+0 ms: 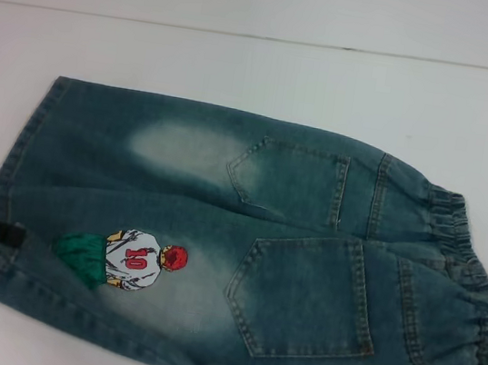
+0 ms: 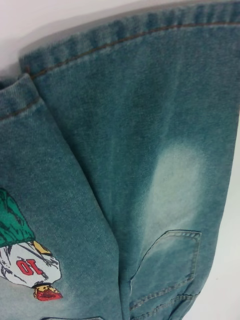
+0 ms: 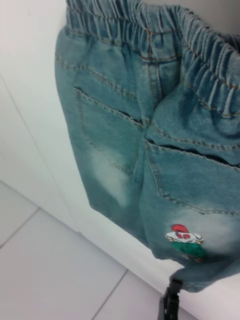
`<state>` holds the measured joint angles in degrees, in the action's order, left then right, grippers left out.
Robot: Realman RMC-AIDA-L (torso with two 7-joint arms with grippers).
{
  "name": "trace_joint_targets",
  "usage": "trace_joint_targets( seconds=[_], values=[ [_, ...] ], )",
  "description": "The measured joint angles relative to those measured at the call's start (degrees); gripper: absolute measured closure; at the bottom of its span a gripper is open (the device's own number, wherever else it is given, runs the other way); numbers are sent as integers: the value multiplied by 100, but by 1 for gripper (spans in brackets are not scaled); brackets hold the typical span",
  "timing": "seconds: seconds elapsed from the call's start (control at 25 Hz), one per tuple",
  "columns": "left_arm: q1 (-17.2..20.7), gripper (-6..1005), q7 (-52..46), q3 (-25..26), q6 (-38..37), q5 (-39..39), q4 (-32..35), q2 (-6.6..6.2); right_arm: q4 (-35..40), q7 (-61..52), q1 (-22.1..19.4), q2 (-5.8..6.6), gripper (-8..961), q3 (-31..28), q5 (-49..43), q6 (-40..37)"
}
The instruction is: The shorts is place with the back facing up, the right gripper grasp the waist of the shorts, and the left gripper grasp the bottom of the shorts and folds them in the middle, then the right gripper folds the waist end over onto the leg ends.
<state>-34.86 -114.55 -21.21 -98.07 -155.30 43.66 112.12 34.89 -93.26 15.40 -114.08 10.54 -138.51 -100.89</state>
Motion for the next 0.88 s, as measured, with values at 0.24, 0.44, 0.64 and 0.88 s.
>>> trace_joint_targets(
  seconds=[0.24,0.44,0.64,0.88],
  values=[
    [1,953,2,3,-6,0,20,-2,0,25,-16,9,901,-157,2,-4],
    [6,953,3,3,-44,0,45,-7,0,27,61,14,902,-168,9,3],
    [6,953,3,21,-45,0,49,-7,0,29,143,9,902,-153,9,6],
    [-67,953,51,189,-47,43,30,-53,0,35,363,8,903,-112,8,-18]
  ],
)
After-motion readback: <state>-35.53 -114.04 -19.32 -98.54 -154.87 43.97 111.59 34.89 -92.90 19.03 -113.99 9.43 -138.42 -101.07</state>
